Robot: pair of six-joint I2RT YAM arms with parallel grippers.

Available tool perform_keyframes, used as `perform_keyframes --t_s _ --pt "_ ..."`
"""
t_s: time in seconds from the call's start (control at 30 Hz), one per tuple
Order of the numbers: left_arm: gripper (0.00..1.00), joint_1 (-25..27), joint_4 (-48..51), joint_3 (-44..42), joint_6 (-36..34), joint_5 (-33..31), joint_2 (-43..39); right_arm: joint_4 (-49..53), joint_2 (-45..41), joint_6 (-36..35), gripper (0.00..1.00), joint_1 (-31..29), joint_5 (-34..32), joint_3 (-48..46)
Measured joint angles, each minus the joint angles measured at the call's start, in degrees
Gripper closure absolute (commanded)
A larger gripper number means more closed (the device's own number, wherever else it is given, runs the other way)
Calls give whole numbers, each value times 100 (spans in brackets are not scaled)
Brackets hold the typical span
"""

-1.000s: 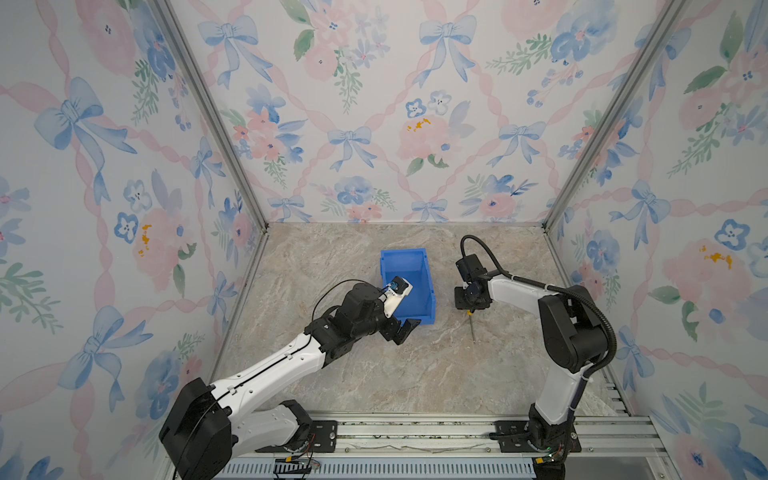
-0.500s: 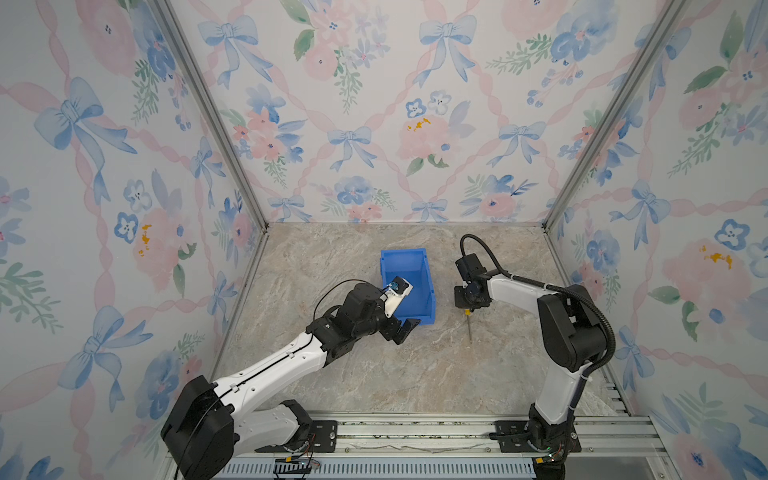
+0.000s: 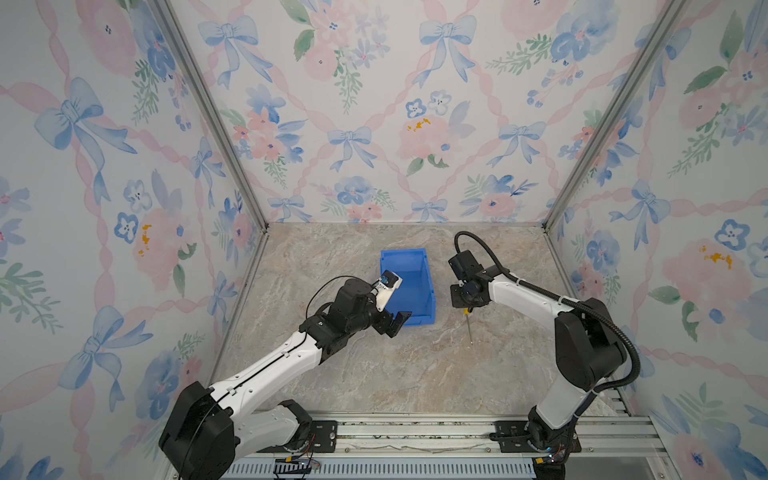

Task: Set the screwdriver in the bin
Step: 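Lift the screwdriver with the right gripper and carry it over the blue bin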

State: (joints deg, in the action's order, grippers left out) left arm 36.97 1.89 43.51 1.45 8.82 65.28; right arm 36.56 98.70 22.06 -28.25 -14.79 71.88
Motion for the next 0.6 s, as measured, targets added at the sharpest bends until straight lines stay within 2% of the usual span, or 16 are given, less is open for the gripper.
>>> perform_keyframes --t_s 0.23,0.43,0.6 --pt "2 -313 -7 -361 -4 17 -289 769 -570 262 100 -214 -251 619" --pt "2 -490 2 -647 0 -63 -638 1305 -535 280 100 -804 -323 1845" --pt "2 -586 0 -800 2 -199 -901 1432 -103 243 100 -1202 -302 3099"
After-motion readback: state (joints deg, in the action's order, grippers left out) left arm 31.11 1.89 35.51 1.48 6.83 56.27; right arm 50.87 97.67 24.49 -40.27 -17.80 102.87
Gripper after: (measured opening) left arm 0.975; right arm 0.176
